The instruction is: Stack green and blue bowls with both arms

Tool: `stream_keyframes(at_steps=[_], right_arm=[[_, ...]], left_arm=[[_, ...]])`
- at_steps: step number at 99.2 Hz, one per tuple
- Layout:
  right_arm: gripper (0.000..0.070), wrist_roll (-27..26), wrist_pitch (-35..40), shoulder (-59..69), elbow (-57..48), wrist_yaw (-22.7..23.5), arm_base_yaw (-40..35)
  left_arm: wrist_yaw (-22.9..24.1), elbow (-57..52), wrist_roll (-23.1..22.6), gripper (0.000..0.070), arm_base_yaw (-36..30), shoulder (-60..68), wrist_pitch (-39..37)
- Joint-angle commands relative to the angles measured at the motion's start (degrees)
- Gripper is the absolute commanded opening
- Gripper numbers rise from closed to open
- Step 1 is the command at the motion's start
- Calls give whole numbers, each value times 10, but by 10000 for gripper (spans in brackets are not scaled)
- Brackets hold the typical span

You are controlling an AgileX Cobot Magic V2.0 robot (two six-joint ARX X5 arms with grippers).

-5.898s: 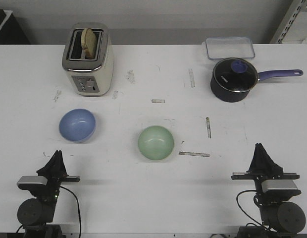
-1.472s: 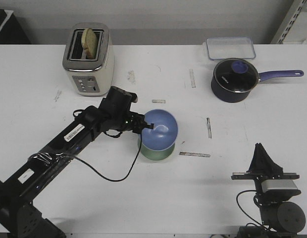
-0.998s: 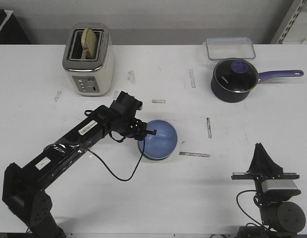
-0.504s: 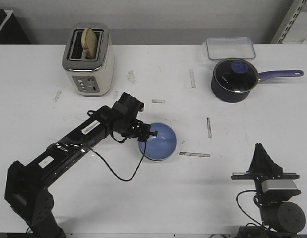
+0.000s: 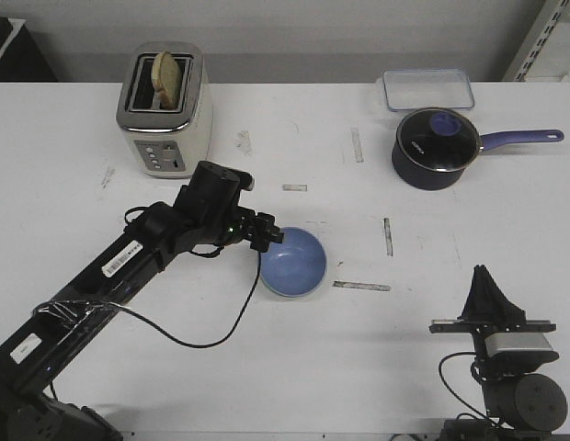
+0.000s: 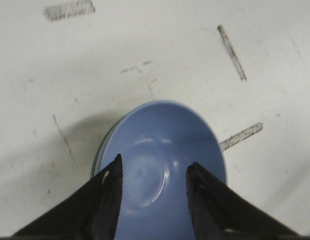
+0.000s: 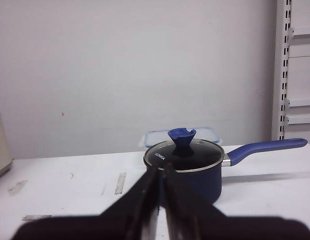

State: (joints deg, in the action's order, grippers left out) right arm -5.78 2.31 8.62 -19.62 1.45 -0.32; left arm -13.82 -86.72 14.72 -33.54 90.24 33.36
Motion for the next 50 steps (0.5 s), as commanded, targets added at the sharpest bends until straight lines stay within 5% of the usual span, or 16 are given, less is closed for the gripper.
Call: stream_keyframes(at_steps=[1, 27, 41, 50], right_arm=[[4, -2, -6, 0, 0, 0, 0], [4, -2, -6, 0, 0, 0, 0], [4, -2, -6, 0, 0, 0, 0], [4, -2, -6, 0, 0, 0, 0]], left_arm=[[-2, 23, -52, 249, -2, -15, -51], [3, 213, -129, 229, 15, -121, -322], [34, 302, -133, 6, 49, -179, -416], [69, 345, -133, 1, 76, -213, -448]])
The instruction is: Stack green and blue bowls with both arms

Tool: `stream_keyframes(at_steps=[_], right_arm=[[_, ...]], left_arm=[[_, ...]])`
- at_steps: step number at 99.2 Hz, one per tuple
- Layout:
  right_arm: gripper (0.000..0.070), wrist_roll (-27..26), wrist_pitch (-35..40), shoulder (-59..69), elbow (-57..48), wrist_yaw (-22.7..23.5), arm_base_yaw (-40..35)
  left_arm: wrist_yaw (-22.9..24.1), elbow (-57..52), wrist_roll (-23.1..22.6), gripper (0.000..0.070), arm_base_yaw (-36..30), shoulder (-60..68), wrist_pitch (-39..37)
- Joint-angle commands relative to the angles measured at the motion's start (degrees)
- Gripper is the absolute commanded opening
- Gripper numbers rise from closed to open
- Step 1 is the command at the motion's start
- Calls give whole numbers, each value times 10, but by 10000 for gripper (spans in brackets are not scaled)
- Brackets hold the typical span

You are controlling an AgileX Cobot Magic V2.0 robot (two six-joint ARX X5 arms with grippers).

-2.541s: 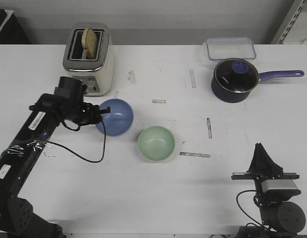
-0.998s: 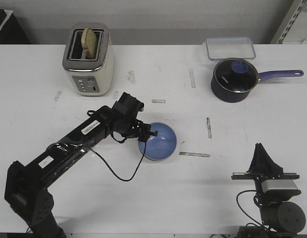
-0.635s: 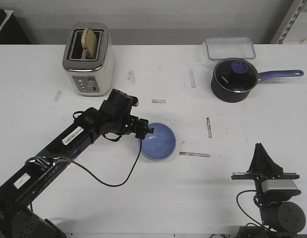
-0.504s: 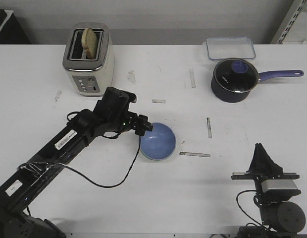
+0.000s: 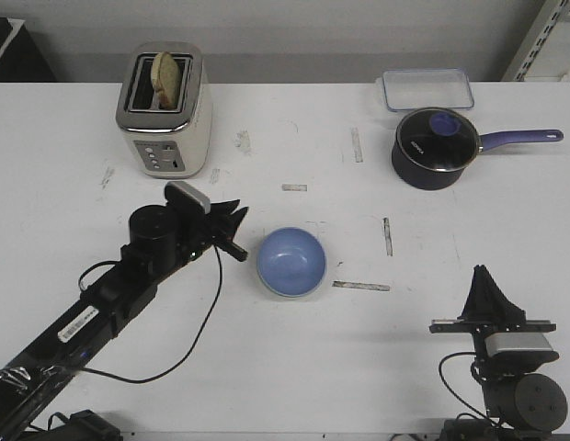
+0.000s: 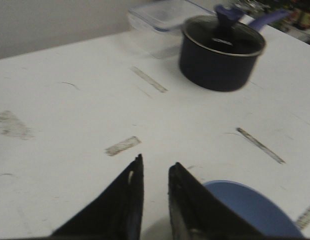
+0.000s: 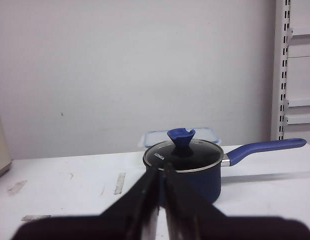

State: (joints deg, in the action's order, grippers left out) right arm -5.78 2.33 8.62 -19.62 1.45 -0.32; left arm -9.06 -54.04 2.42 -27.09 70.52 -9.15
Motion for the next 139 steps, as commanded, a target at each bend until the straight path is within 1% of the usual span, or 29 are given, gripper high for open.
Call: stream_keyframes(at_steps=[1, 14, 19, 62, 72, 84, 93, 139], right_arm=[[4, -2, -7, 0, 0, 0, 0], [4, -2, -7, 0, 0, 0, 0], [4, -2, -7, 0, 0, 0, 0], [4, -2, -7, 0, 0, 0, 0], [4, -2, -7, 0, 0, 0, 0], [4, -2, -7, 0, 0, 0, 0], [4, -2, -7, 0, 0, 0, 0], [4, -2, -7, 0, 0, 0, 0]], left_arm=[[25, 22, -10, 1, 15, -20, -26], [77, 65, -9, 1, 53, -71, -28], [87, 81, -9, 1, 66, -94, -29], [87, 249, -9, 1, 193, -317, -29], [87, 280, -9, 1, 217, -377, -15], [87, 283, -9, 1, 227, -436, 40], [87, 283, -9, 1, 227, -472, 61], [87, 283, -9, 1, 227, -584, 64]])
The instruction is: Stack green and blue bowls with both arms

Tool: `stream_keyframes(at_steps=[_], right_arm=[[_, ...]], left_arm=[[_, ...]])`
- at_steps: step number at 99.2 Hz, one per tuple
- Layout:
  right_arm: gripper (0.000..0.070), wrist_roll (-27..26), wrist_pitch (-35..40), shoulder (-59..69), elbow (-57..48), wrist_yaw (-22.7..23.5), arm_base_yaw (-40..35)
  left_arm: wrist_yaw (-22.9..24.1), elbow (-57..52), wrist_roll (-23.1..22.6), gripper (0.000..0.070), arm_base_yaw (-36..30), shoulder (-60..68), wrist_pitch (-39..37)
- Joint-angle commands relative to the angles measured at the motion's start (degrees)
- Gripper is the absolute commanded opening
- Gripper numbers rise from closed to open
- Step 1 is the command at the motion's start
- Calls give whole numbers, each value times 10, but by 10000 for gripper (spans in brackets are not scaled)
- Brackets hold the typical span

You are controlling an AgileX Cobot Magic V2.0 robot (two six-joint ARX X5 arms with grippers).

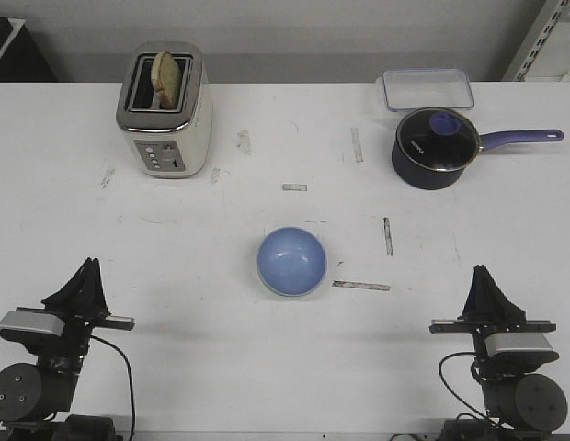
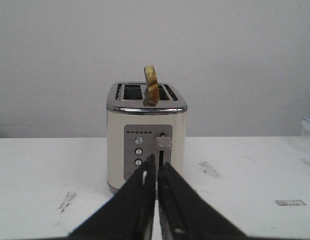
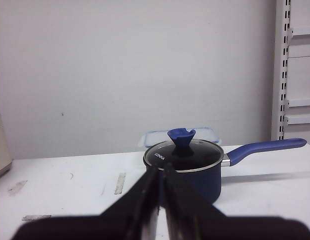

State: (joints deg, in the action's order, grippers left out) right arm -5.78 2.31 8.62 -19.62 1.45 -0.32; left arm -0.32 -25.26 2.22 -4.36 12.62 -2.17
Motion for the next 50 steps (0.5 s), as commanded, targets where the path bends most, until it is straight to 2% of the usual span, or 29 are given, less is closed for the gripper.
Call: stream_keyframes(at_steps=[1, 19, 31, 50], right_arm=[[4, -2, -6, 0, 0, 0, 0], [4, -2, -6, 0, 0, 0, 0], [4, -2, -6, 0, 0, 0, 0], [4, -2, -6, 0, 0, 0, 0]], left_arm=[[-1, -4, -7, 1, 0, -6, -5], [0, 1, -8, 1, 0, -24, -5], [0, 16, -35, 1, 0, -33, -6], [0, 63, -35, 1, 2, -48, -10]])
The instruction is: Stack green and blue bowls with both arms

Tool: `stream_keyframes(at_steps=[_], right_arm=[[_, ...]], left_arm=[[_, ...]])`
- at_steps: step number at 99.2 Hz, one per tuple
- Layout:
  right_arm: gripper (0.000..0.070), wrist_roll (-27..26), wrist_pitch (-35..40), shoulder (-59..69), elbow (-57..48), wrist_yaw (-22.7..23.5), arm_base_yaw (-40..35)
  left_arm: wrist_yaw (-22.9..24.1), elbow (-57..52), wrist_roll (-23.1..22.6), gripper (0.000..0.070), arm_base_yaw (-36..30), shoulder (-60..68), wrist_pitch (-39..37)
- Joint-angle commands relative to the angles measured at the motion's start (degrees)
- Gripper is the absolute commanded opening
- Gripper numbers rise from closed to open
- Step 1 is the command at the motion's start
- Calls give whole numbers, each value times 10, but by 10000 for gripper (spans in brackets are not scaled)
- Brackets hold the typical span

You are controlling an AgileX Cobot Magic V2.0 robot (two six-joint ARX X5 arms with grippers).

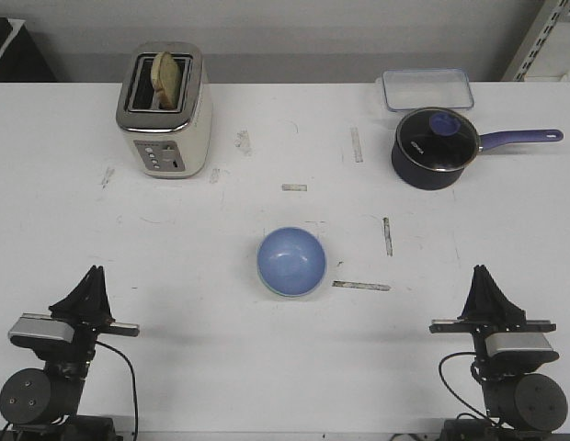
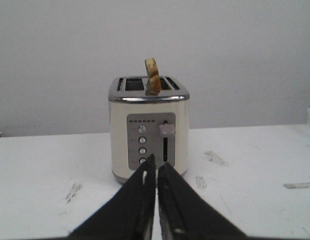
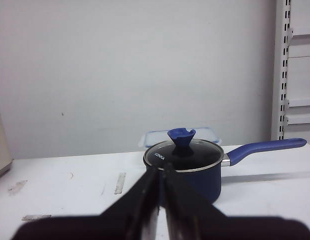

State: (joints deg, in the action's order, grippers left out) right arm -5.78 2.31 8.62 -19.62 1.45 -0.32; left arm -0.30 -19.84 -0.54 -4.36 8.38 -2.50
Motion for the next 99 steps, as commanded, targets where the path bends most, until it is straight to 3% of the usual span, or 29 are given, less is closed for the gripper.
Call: stream_keyframes(at_steps=[1, 55, 70, 84, 99], right_arm=[[4, -2, -6, 0, 0, 0, 0], [4, -2, -6, 0, 0, 0, 0], [4, -2, -7, 0, 0, 0, 0], [4, -2, -7, 0, 0, 0, 0], [4, -2, -7, 0, 0, 0, 0]], left_arm=[[-1, 12, -8, 1, 2, -6, -7], [-1, 114, -7, 1, 26, -83, -6], [-1, 144, -7, 1, 26, -82, -33], [-1, 191, -2, 1, 26, -82, -113], [-1, 191, -2, 1, 26, -82, -96]])
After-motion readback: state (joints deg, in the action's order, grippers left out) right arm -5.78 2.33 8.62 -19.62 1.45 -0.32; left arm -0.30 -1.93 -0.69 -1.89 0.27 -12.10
